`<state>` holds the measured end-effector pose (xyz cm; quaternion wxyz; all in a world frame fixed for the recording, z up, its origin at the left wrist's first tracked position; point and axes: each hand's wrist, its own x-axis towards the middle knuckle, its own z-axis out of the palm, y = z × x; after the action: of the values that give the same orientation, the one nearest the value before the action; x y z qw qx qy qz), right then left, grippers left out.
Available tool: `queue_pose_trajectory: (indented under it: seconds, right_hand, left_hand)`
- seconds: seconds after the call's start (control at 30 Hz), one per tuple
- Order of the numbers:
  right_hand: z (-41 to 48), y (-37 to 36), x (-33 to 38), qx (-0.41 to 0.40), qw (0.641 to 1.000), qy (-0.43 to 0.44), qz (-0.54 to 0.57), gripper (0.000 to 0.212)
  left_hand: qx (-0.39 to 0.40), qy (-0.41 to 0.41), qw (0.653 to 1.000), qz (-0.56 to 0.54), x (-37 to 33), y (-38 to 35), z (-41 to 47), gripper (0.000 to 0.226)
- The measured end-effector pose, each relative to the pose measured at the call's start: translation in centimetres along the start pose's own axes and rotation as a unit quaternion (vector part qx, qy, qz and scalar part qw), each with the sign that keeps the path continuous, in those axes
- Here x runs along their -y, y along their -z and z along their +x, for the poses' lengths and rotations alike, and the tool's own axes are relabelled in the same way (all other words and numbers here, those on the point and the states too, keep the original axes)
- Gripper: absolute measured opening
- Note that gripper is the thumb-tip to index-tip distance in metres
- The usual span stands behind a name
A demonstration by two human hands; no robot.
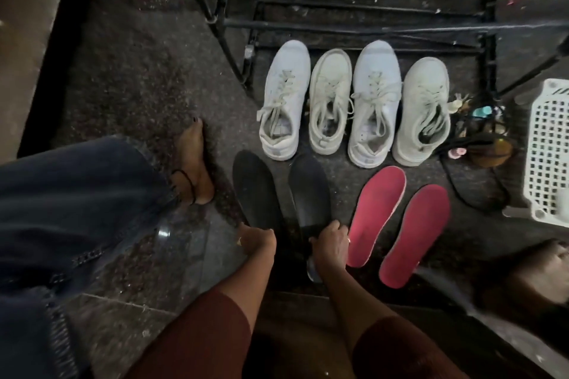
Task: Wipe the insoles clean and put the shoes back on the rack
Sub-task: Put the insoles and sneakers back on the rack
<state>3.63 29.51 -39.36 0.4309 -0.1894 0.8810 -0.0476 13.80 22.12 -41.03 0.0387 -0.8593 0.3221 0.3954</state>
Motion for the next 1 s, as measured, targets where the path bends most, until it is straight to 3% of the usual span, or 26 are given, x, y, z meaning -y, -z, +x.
queue_pose_trajectory:
  seconds: [0.1, 0.27, 0.43, 0.63, 0.73, 0.87, 1.0]
  right_hand:
    - [0.8, -0.3, 0.3, -0.004, 1.000, -0.018, -0.018, 0.024]
    - [1.1, 0.3, -0.4, 0.039, 0.999, 0.019, 0.020, 0.030]
    - [-0.3, 1.7, -1.8, 0.003, 0.997, 0.015, 0.071, 0.043]
    - [-2.2, 5.0, -0.2, -0.080, 0.977, 0.076, 0.184, 0.018]
    - [-2.1, 8.6, 2.4, -0.132, 0.960, 0.115, 0.217, 0.012]
    - [-1.0, 15.5, 7.0, -0.179, 0.928, 0.175, 0.274, 0.025]
    - [1.6, 22.3, 11.6, -0.207, 0.928, 0.200, 0.238, 0.023]
  left_hand:
    - [0.002, 0.018, 1.000, -0.015, 0.6, -0.5, 0.7, 0.070]
    - [0.029, 0.047, 0.996, -0.066, 0.6, -1.3, 0.5, 0.051]
    - [0.001, -0.043, 0.999, 0.004, 1.4, 0.2, -1.1, 0.045]
    - [-0.087, -0.202, 0.975, -0.017, 0.4, 3.4, -5.0, 0.032]
    - [-0.096, -0.276, 0.953, -0.076, -3.8, 5.1, -7.4, 0.035]
    - [-0.051, -0.377, 0.916, -0.126, -12.0, 7.5, -9.6, 0.043]
    - [-0.022, -0.446, 0.887, -0.121, -21.0, 9.2, -10.0, 0.039]
